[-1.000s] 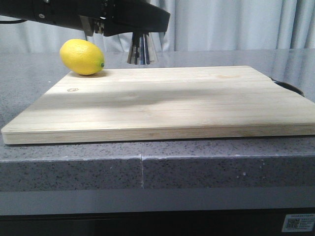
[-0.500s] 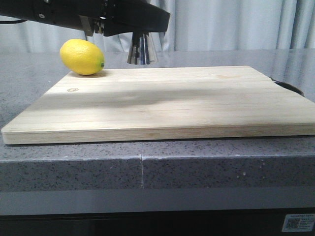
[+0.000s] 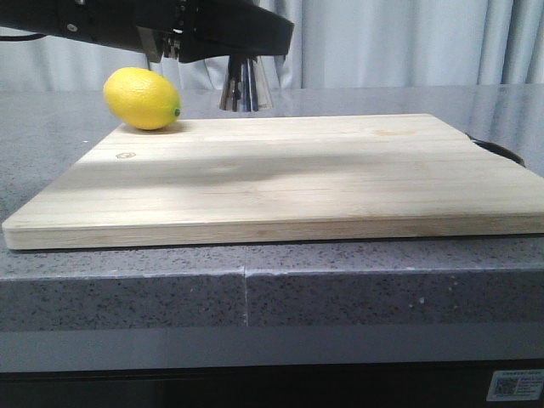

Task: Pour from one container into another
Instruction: 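Tip the beaker back upright above the jigger with the right gripper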

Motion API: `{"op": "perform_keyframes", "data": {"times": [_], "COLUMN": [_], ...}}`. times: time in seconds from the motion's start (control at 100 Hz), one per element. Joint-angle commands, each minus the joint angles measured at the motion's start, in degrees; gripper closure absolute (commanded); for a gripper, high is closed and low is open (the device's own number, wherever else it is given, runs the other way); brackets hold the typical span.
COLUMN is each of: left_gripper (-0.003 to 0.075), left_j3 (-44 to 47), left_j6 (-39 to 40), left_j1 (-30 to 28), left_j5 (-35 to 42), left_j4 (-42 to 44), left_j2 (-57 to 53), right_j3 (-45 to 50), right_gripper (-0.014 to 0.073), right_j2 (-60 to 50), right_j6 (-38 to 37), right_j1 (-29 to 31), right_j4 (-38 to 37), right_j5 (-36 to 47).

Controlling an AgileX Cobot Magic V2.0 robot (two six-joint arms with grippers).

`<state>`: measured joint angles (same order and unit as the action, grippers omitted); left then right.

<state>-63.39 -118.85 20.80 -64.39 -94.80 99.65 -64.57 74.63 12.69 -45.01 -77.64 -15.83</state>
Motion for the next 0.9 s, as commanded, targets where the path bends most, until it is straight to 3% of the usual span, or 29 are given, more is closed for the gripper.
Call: {"op": "perform_keyframes", "data": {"times": [0.0,0.21,0.89], "left_gripper": [0.0739,0.0739,0.0739], "left_j3": [-1.67,-1.67,-1.67], "left_j6": [0.28,0.28,0.28], "left_j1": [0.46,0.46,0.46], "left_j5": [-3.23,-3.23,-3.23], "left_j4": [-4.39,-4.39,-4.39], "left_j2": [-2.28,-2.28,-2.28], "right_j3": [-2.18,-2.18,-2.18], "right_gripper": [0.0389,0.0389,0.0389], "right_j2": [-1.53,-1.53,-1.76], "right_j6": [0.38,0.38,-1.24], "right_j1": [-0.24,-0.24,-0.24], "right_j4": [-1.94,-1.43,10.26], "right_j5": [1.05,1.05,0.33]}}
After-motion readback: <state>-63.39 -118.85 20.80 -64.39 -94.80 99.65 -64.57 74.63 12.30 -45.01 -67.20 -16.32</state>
